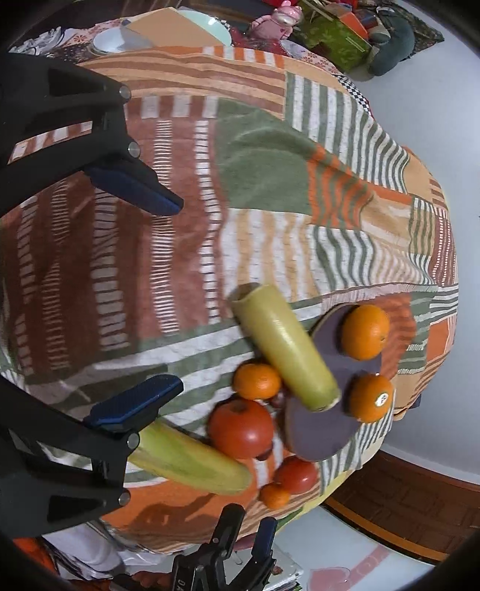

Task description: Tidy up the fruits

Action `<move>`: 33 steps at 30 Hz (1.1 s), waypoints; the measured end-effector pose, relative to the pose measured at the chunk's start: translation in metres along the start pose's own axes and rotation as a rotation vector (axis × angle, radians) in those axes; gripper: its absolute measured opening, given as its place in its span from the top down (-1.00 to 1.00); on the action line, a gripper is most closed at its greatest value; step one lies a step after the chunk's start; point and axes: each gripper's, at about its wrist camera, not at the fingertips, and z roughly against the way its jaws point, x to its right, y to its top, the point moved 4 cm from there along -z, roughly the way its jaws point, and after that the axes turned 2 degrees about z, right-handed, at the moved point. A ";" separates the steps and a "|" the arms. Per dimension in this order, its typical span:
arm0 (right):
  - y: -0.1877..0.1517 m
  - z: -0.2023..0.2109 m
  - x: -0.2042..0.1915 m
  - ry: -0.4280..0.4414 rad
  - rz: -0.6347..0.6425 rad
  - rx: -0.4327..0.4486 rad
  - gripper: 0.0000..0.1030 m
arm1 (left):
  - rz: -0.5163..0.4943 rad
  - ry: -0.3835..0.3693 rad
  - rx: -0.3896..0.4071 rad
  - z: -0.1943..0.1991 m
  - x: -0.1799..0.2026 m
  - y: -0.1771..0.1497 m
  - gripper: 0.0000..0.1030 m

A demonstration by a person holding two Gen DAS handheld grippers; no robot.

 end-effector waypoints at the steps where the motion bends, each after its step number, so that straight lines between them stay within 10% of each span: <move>1: -0.004 -0.001 -0.001 -0.001 -0.002 -0.005 -0.48 | -0.007 0.000 0.000 0.000 0.001 -0.004 -0.72; 33: -0.007 0.015 0.010 0.000 -0.082 0.011 -0.48 | -0.195 -0.169 -0.001 -0.020 0.111 0.015 -0.72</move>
